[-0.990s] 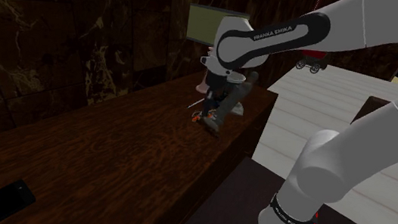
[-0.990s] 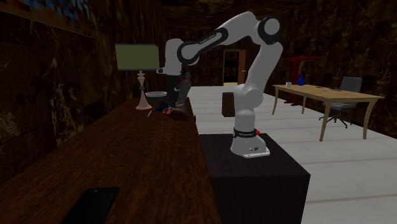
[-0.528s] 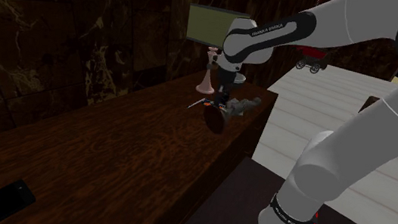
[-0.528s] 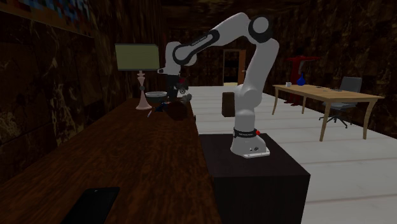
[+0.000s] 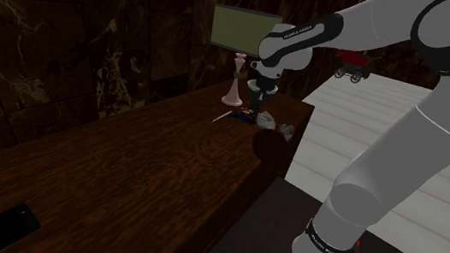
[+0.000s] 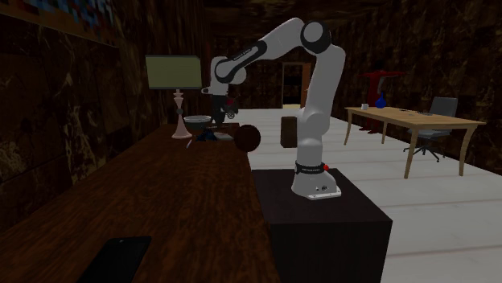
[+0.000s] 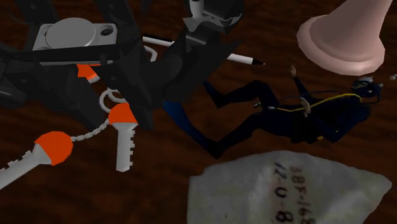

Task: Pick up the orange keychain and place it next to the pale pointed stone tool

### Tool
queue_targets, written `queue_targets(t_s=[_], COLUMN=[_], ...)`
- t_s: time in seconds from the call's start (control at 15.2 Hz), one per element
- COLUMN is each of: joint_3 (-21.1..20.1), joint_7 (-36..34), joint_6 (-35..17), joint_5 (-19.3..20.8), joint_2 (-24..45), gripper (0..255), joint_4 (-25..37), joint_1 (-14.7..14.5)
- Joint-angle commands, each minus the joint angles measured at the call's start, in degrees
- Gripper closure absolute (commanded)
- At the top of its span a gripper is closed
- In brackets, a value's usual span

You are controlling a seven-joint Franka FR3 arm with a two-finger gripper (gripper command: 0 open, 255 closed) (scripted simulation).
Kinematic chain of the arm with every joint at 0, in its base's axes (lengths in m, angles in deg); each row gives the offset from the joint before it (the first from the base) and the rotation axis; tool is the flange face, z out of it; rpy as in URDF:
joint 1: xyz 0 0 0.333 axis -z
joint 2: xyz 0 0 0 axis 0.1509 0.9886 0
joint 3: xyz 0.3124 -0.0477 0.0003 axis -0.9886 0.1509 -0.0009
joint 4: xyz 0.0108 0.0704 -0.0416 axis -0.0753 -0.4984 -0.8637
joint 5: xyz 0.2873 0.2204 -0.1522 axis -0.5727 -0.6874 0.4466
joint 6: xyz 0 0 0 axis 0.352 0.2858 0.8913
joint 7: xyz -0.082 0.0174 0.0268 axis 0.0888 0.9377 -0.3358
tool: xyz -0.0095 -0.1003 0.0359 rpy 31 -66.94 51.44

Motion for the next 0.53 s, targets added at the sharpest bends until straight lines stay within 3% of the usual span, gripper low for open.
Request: queue_targets(t_s=[0.0, 0.46], joint_3=[0.3, 0.9], joint_7=[0.6, 1.9], joint_6=[-1.4, -7.0], joint_5=[-0.2, -1.5], joint_2=[0.8, 3.8], gripper=[255, 255], joint_4=[-0.6, -3.5], joint_1=[0.0, -0.2])
